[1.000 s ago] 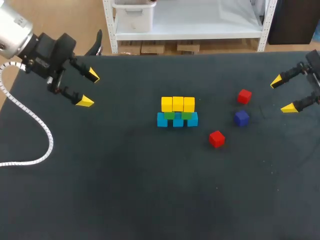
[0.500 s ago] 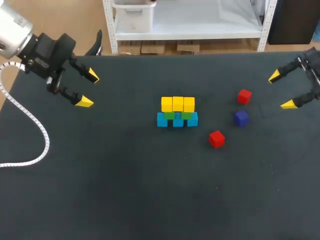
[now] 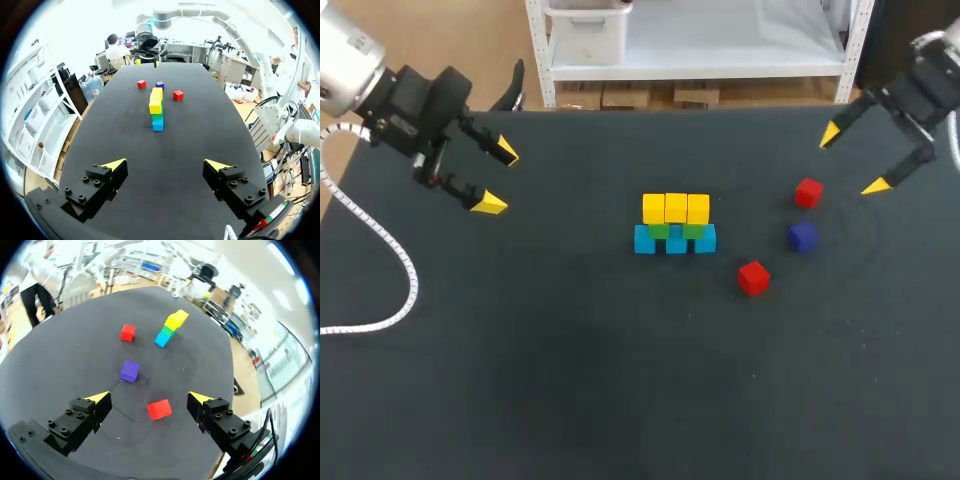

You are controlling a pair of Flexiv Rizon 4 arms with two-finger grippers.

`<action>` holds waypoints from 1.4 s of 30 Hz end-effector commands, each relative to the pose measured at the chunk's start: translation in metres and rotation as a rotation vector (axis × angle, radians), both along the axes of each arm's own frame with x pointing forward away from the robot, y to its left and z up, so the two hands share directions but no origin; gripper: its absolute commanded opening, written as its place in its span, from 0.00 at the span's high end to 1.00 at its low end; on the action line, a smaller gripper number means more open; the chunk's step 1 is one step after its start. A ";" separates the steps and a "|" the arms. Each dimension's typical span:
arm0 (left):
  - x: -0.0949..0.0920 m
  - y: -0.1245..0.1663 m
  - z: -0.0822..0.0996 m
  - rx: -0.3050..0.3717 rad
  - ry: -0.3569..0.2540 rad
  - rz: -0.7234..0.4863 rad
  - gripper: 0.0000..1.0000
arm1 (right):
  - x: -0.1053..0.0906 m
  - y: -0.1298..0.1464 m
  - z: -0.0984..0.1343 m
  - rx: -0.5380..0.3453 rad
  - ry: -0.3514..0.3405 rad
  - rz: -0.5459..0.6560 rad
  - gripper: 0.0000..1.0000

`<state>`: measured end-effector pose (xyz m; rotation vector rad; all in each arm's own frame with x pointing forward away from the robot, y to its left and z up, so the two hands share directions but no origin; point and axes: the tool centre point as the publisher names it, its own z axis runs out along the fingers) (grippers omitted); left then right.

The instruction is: Place the blue cubes, place green cubes on the blue cubes, place the yellow cubes on the green cubes, then place the red cubes on the yellow cubes, and place purple cube on the red cubes.

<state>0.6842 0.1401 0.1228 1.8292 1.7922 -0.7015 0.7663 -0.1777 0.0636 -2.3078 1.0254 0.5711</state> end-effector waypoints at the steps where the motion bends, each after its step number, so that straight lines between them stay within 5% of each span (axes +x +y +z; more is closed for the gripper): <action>1: 0.000 0.001 0.000 -0.002 -0.002 -0.002 0.00 | 0.030 0.014 -0.002 -0.202 0.032 0.531 0.00; 6: 0.000 0.001 0.000 -0.002 -0.002 -0.002 0.00 | 0.036 0.014 -0.009 -0.252 0.031 0.684 0.00; 12: 0.000 0.001 0.000 -0.002 -0.002 -0.002 0.00 | 0.037 0.007 -0.016 -0.267 -0.003 0.710 0.00; 33: 0.000 0.001 0.000 -0.002 -0.002 -0.002 0.00 | 0.035 0.008 -0.051 -0.212 -0.040 0.387 0.00; 42: 0.000 0.001 0.000 -0.002 -0.002 -0.002 0.00 | 0.040 0.013 -0.051 -0.307 -0.007 0.365 0.00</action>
